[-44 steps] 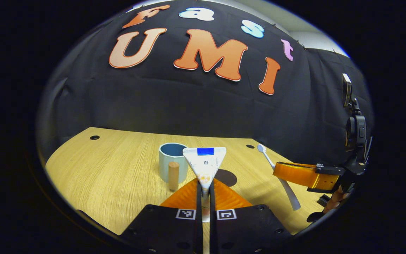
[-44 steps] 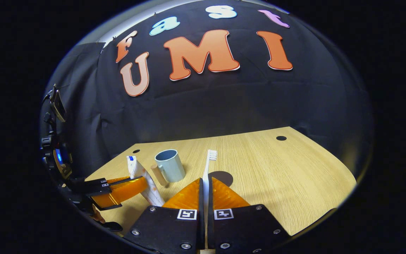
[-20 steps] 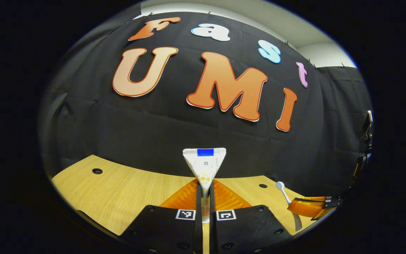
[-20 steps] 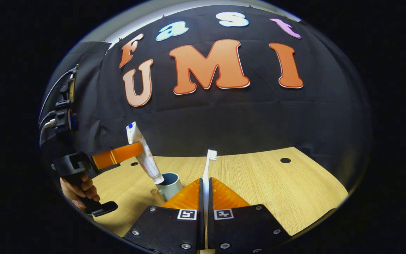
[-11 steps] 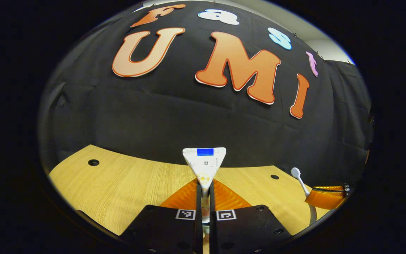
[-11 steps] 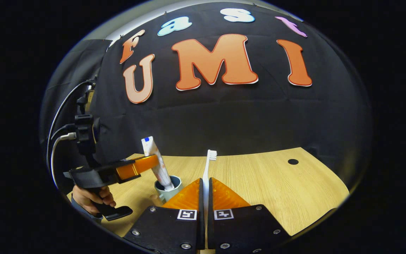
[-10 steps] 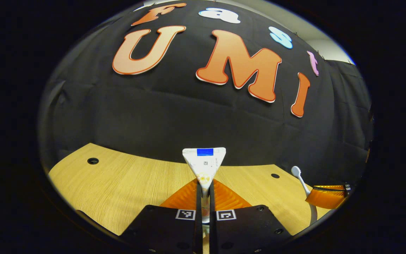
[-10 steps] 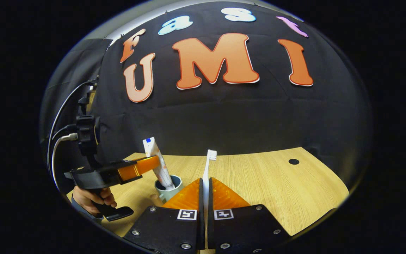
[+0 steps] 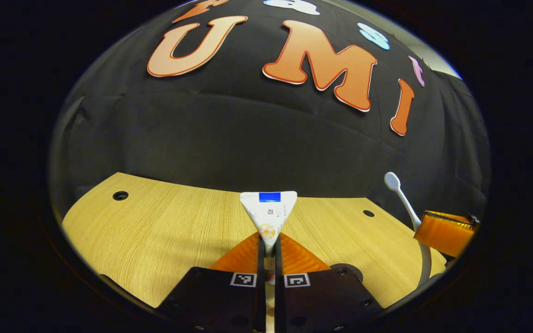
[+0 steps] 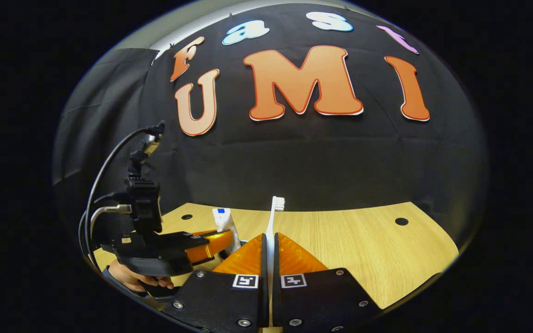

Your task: Put the toothbrush and toothpaste on the desktop into the cup, then pick up the cup and place it on the coaster on the desktop.

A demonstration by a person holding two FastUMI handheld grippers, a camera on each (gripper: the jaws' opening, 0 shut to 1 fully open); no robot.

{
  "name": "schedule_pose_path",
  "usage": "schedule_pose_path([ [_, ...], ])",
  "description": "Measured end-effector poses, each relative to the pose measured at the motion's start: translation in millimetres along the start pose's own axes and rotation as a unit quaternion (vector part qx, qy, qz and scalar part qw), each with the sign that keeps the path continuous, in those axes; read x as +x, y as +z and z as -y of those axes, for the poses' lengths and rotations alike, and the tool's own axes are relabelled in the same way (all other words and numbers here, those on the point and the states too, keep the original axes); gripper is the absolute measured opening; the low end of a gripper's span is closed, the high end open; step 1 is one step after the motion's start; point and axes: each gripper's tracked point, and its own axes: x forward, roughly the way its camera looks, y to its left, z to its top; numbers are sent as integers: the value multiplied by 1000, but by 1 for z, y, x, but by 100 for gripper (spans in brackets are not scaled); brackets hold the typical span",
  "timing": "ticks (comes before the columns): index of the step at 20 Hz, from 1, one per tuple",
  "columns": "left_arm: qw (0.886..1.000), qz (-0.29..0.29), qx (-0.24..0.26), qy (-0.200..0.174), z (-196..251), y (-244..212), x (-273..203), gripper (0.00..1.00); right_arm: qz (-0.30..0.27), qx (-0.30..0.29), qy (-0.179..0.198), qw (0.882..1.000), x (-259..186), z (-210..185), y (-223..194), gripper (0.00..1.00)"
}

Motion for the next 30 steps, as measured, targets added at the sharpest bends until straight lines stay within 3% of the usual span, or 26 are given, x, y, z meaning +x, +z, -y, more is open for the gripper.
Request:
schedule_pose_path([
  [2,1000,-3,-6,-11,3,-1,5,11,5,1,7,1000,4,-7,2,4],
  [5,1000,-15,-1,-8,-1,-11,-3,24,8,1,16,1000,10,-16,6,3],
  [8,1000,9,19,-8,-4,4,-25,35,20,3,24,1000,15,-21,14,3],
  [9,999,19,28,-8,-5,10,-31,55,24,7,27,999,17,-22,17,3],
  [11,998,38,44,-6,-7,20,-54,72,36,17,35,999,22,-25,23,4],
  [14,997,63,53,-6,-11,23,-82,76,48,31,47,997,34,-30,27,4],
  [15,996,67,56,-3,-14,22,-89,84,51,35,51,997,38,-31,25,3],
  [17,996,69,56,4,-23,17,-99,89,56,40,54,996,48,-33,24,3],
  [21,997,67,44,15,-41,3,-110,95,69,49,53,995,70,-33,24,3],
  [30,998,53,24,33,-59,-14,-143,95,96,80,58,991,116,-36,23,3],
])
